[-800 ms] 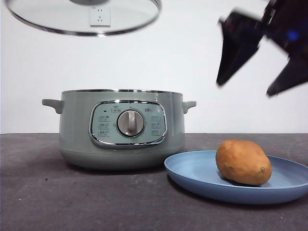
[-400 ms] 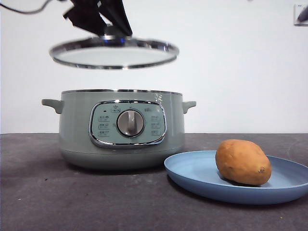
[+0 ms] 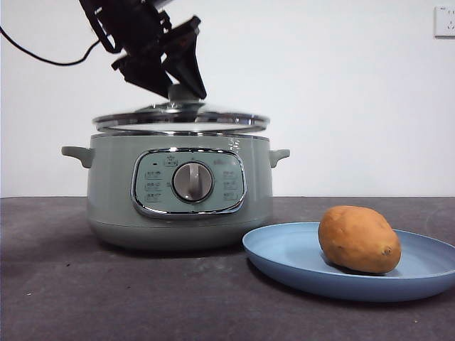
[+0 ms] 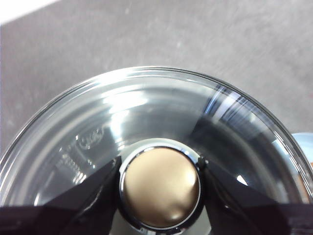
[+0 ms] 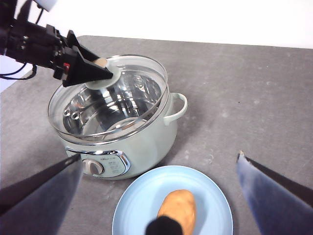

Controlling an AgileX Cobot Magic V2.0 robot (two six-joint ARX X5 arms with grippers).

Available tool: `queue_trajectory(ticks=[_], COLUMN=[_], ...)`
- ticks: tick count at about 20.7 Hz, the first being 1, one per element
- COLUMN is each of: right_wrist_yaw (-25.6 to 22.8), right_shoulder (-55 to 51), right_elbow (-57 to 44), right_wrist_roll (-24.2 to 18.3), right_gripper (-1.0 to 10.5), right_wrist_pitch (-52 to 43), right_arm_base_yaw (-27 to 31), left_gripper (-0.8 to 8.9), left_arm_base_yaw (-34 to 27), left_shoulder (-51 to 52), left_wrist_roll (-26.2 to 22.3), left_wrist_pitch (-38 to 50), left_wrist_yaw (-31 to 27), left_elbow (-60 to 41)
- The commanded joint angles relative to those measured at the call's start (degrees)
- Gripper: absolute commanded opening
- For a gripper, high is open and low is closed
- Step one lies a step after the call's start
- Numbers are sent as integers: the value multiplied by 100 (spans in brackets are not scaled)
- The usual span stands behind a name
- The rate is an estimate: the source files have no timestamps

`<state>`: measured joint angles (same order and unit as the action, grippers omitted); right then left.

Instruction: Take the potato out from the steamer,put the potato on the plate,close the lid

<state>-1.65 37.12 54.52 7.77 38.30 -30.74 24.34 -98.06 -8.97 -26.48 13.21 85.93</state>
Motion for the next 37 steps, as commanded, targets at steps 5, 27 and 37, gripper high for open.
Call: queue_trajectory(ticks=[5,27,37], right_wrist_yaw=[-170,-107,1690], right_shoulder=[-2,0,282], right_elbow=[11,11,13], right_wrist_roll=[-39,-79,35], right_gripper=[567,567,559], right_wrist_pitch=[-7,201,1040], right_arm_base_yaw=[-2,-9,-9], left_gripper=[-9,507,456], left_arm_base_yaw=[9,11,22], left_shoulder=[-35,393,2586], left_wrist_roll=[-55,-153,44], left_wrist_pitch=[44,-645,-3104], left_wrist_yaw=[-7,-114,678], left_elbow=[103,157,157])
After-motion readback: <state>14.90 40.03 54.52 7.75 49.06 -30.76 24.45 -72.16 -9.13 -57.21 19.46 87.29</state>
